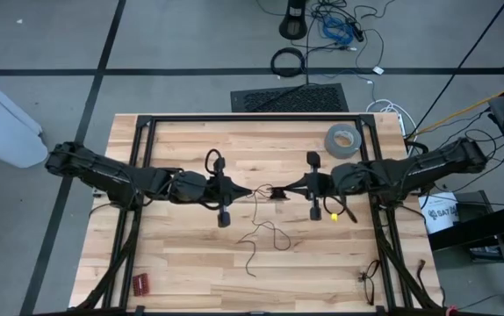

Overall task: Coil cords
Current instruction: Coil the black wire onto the spool

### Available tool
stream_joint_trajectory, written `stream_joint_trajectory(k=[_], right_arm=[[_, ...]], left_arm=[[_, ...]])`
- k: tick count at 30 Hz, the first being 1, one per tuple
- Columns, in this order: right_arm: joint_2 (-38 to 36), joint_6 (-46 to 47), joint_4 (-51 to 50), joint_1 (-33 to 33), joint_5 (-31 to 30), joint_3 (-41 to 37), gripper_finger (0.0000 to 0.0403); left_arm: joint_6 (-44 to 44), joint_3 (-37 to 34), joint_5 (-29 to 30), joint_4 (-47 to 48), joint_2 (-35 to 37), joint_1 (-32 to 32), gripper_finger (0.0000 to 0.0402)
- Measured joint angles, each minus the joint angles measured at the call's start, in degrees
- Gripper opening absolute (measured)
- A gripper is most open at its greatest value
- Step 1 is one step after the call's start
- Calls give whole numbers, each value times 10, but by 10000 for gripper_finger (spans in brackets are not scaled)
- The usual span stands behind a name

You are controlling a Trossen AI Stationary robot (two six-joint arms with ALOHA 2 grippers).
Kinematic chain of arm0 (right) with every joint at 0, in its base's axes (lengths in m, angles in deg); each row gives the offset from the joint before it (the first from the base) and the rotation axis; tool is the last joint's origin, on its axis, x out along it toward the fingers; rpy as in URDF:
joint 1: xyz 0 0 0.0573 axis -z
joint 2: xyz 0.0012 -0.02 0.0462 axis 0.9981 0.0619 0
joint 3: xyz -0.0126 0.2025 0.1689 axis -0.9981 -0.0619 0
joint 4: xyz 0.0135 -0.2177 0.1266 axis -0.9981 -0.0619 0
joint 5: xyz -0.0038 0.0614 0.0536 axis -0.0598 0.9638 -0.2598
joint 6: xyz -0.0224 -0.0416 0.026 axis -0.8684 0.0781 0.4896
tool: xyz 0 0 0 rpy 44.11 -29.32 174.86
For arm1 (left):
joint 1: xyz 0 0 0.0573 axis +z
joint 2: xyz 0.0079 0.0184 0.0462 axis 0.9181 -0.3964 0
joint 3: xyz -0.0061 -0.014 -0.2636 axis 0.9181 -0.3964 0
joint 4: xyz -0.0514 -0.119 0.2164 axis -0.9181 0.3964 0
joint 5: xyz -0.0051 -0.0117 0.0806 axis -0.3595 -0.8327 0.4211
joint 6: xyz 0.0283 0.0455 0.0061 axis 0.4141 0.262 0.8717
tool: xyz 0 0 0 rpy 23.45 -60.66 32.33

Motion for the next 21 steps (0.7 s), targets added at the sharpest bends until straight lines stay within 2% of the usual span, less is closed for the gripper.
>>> stream_joint_trajectory(k=[5, 16, 21], right_arm=[[9, -7, 1, 2, -16, 0, 0], [29, -43, 58, 13, -108, 0, 0], [62, -74, 107, 13, -182, 0, 0]], left_arm=[[-22, 31, -2, 47, 0, 0, 2], [-89, 85, -21, 92, 0, 36, 1], [-121, 117, -25, 141, 0, 54, 1]])
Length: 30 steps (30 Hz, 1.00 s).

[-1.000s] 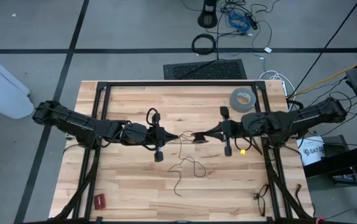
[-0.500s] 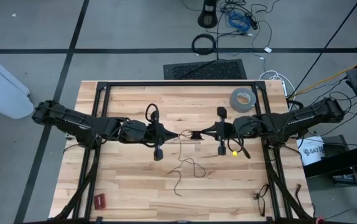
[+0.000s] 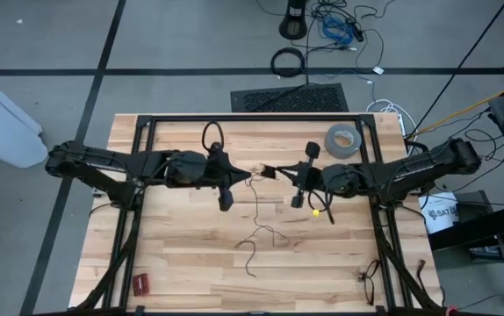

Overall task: Coil cords
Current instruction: Coil the black wire onto the spool

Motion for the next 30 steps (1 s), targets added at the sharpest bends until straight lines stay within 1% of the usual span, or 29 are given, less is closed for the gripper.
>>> stream_joint_trajectory(k=[3, 5, 11, 14, 18, 24, 30], right_arm=[[18, -22, 40, 0, -45, 0, 0], [30, -28, 64, 0, -66, 0, 0], [69, -42, 112, 0, -113, 0, 0], [86, -43, 144, 1, -139, 0, 0], [102, -43, 184, 5, -144, 0, 0], [103, -40, 185, 5, -145, 0, 0], [103, -28, 181, 7, -145, 0, 0]], left_arm=[[-30, 9, -1, 32, 0, 11, 1], [-45, 9, -1, 34, 0, 15, 1], [-60, 9, 3, 1, -7, 22, 1], [-61, 9, 5, -36, -19, 22, 1], [-64, 9, 5, -81, -52, 22, 1], [-55, 9, 2, -147, -100, 22, 1], [-55, 9, -2, -163, -113, 21, 2]])
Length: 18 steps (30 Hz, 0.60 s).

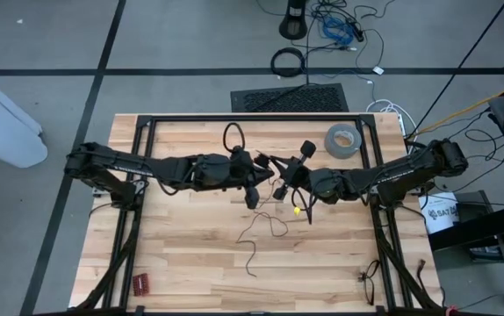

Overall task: Coil cords
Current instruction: Coil the black wire onto the spool

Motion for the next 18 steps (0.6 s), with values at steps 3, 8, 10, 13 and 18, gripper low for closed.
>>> stream_joint_trajectory(k=[3, 8, 10, 13, 18], right_arm=[[0, 1, 0, 0, 1, 0, 0], [-1, 8, 0, 0, 10, 0, 0], [-4, 17, -1, 1, 18, 0, 0], [-11, 21, -1, 1, 18, 0, 0], [-25, 37, -1, 1, 31, 0, 0]], left_arm=[[0, 0, -1, -1, -1, 0, 14], [-1, 0, -9, -8, -1, -7, 67], [-4, 0, -8, -8, -1, -12, 88], [-4, 0, -8, -7, -1, -22, 108], [-4, 0, -6, -8, -1, -39, 115]])
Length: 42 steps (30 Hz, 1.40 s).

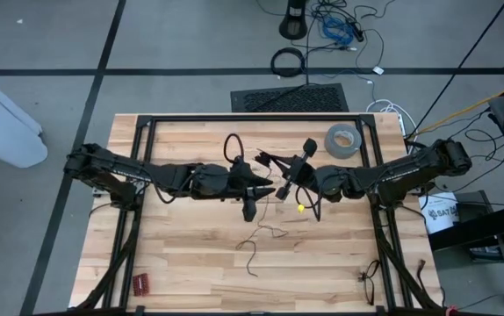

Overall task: Coil cords
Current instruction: Coil the black wire onto the spool

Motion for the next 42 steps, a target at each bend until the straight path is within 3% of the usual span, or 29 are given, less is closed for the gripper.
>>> stream_joint_trajectory(k=[12, 17, 25, 32, 42], right_arm=[[-46, 12, 0, -2, 49, 0, 0], [-70, 24, -10, -2, 93, 0, 0], [-101, 41, -50, -2, 107, 0, 0], [-119, 47, -59, -8, 109, 0, 0], [-126, 47, -60, -11, 120, 0, 0]], left_arm=[[29, 0, 10, -30, 0, -82, 116], [52, 0, 57, -28, 0, -133, 116], [44, 0, 116, 26, -2, -187, 116], [14, -15, 181, 48, -8, -202, 116], [31, -22, 239, -14, -66, -197, 116]])
